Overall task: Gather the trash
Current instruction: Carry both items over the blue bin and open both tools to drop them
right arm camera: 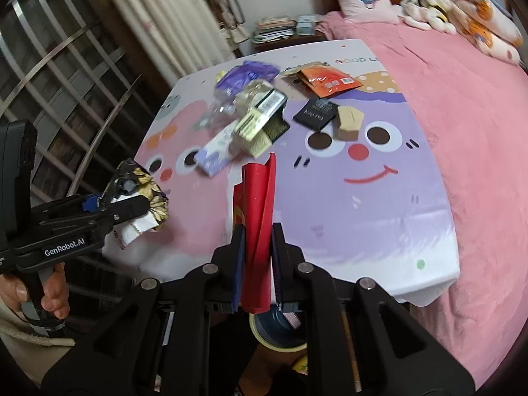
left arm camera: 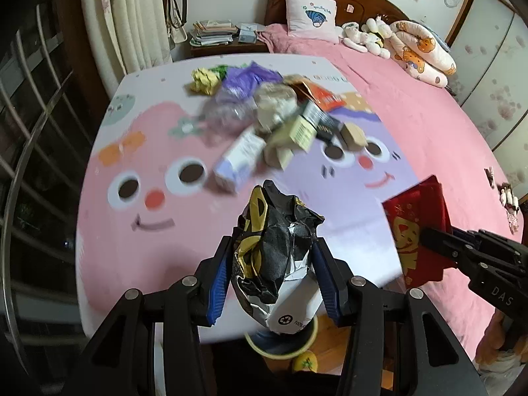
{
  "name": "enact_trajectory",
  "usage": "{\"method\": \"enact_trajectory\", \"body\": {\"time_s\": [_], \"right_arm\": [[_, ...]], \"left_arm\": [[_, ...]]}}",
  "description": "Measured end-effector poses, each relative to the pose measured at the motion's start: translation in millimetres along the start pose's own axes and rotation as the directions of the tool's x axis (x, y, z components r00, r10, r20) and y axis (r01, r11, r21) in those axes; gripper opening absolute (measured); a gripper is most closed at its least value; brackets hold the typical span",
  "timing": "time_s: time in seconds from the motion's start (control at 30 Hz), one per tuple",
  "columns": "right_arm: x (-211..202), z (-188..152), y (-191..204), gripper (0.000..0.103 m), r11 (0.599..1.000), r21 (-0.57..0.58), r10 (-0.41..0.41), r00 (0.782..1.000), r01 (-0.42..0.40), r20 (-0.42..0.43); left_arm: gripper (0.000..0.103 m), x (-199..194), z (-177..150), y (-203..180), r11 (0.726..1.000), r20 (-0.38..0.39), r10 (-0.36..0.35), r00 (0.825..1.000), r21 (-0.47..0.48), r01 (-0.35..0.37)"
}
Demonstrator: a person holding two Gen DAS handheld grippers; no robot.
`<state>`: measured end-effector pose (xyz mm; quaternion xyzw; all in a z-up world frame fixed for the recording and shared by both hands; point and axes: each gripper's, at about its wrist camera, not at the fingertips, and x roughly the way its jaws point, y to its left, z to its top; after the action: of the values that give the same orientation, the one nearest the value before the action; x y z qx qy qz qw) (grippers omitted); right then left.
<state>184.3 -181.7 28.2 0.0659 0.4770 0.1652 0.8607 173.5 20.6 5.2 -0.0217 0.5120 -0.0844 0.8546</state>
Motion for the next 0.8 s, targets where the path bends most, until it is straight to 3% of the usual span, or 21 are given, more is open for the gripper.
{"method": "enact_trajectory", "body": {"time_s": [0.17, 0.47, 0.8], "right_arm": [[-15, -44, -7, 0.012, 0.997, -0.07, 0.029, 0.999, -0.032, -0.044], [-9, -112, -26, 0.012, 0.995, -0.035, 0.088, 0.985, -0.094, -0.152], [50, -181, -35, 0.012, 0.998, 0.017, 0.06, 0.952, -0.058, -0.299]], "left_arm": [[0.047, -9, -55, -36, 1.0, -0.015, 0.018, 1.0, -0.018, -0.018], [0.047, -4, -125, -65, 0.997, -0.106, 0.071, 0.992, 0.007, -0.07], [0.048, 57, -180, -66, 0.999, -0.219, 0.042, 0.975, -0.015, -0.046]]}}
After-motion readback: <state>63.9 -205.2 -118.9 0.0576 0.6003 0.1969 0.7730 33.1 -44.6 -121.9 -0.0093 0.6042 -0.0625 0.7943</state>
